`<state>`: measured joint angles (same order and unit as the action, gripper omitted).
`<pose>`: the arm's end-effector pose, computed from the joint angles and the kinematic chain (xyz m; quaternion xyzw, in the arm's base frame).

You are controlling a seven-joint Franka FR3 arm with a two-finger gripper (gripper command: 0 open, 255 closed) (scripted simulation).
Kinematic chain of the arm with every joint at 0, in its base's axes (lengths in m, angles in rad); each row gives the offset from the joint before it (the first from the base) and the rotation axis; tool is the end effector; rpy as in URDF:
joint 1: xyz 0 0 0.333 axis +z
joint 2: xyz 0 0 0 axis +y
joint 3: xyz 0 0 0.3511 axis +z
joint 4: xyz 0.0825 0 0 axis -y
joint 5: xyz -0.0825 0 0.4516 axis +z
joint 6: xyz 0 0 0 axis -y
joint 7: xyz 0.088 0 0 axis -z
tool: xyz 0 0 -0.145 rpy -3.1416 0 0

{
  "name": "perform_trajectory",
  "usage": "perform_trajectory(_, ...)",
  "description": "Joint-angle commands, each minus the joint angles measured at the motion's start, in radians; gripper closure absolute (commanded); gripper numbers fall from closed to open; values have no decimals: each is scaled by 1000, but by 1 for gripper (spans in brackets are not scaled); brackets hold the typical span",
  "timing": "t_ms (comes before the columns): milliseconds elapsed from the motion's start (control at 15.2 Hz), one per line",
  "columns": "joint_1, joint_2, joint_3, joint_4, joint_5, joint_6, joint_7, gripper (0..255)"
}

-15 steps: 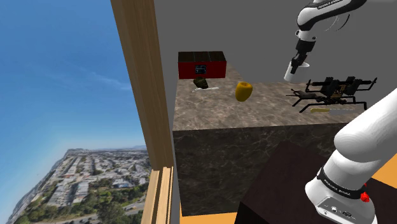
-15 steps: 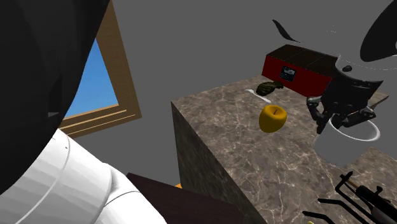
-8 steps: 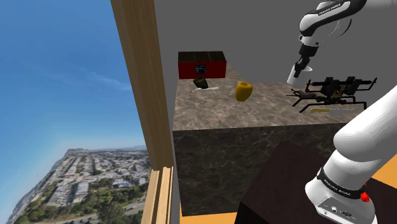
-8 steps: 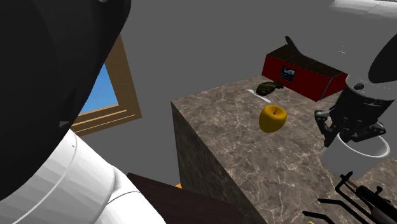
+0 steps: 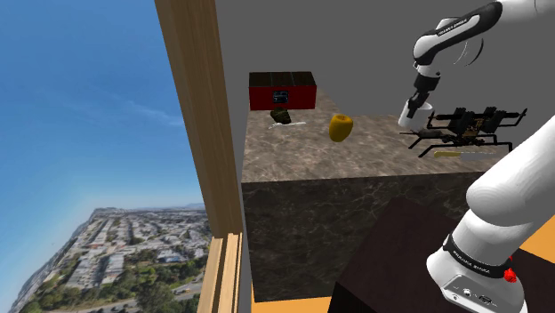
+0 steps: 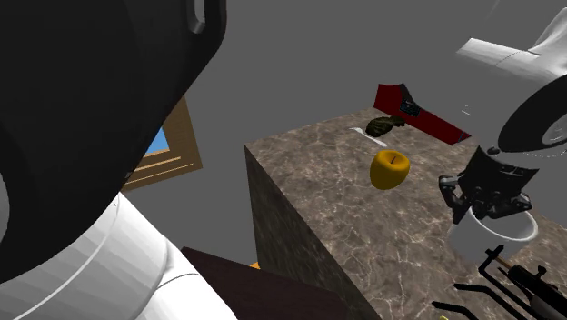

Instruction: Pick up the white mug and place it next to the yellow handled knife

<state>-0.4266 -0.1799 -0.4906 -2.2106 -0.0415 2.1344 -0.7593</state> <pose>0.3378 -0.4520 0.4193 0.9966 -0.0669 0.0460 0.0148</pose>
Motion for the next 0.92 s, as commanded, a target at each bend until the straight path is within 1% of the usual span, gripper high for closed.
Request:
perform_trajectory(0,0,10,-4,-19,5,29,-6,255)
perform_trajectory(858,4,102,-21,-116,60,207,-54,255)
